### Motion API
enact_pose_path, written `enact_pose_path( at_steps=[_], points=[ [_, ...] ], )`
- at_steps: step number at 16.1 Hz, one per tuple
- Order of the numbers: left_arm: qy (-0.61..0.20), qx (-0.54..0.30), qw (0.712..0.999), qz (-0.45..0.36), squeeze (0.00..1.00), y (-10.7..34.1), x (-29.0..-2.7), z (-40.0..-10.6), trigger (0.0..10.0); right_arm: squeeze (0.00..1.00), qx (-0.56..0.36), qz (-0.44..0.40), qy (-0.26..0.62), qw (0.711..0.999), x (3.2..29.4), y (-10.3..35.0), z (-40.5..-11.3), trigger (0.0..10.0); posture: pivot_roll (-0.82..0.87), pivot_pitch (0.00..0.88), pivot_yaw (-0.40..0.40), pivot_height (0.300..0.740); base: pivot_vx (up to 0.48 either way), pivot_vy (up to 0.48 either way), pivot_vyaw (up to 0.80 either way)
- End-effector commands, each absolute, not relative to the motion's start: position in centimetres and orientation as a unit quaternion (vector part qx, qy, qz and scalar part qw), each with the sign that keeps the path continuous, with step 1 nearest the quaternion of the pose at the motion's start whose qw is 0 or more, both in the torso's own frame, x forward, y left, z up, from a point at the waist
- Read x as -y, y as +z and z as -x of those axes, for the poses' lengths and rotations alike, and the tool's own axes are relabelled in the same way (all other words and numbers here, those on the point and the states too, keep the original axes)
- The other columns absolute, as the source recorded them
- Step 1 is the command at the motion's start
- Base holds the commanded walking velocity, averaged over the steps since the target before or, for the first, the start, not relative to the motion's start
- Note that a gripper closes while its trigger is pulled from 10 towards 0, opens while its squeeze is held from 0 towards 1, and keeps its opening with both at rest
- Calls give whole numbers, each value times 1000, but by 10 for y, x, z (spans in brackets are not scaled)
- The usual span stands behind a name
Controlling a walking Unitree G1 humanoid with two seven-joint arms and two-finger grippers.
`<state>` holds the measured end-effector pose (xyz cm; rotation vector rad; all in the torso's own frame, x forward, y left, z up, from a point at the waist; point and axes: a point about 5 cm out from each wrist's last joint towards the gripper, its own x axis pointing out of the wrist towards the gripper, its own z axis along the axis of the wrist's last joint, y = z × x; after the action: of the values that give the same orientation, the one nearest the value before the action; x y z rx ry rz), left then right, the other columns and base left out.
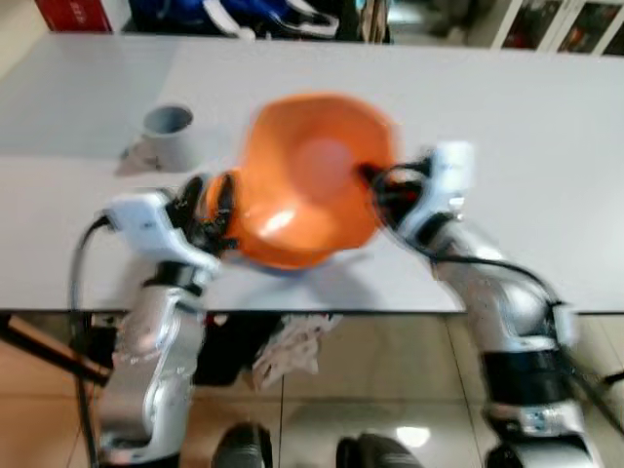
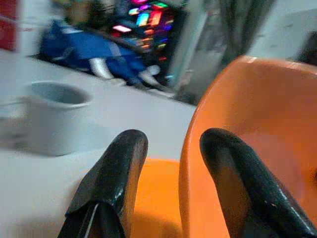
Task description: Setting the table
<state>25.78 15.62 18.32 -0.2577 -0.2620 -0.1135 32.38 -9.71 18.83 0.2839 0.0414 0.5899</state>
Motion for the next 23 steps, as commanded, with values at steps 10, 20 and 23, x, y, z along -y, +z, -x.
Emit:
enact_pose_path(
  at_steps=[10,20,23],
  points=[
    [75,143,987,-1,0,192,-179,-234,10000,0,-79,-122,203,968,40,217,-369,10000,-55,247,-49,740,0,0,0],
    [60,139,988,0,0,191,-171,-231,10000,1000,-281,-279,109,912,46,194,-376,10000,-53,244,-53,740,0,0,0],
    [60,142,988,0,0,192,-171,-231,10000,1000,-305,-302,115,896,42,194,-375,10000,-50,238,-50,740,0,0,0]
  ],
)
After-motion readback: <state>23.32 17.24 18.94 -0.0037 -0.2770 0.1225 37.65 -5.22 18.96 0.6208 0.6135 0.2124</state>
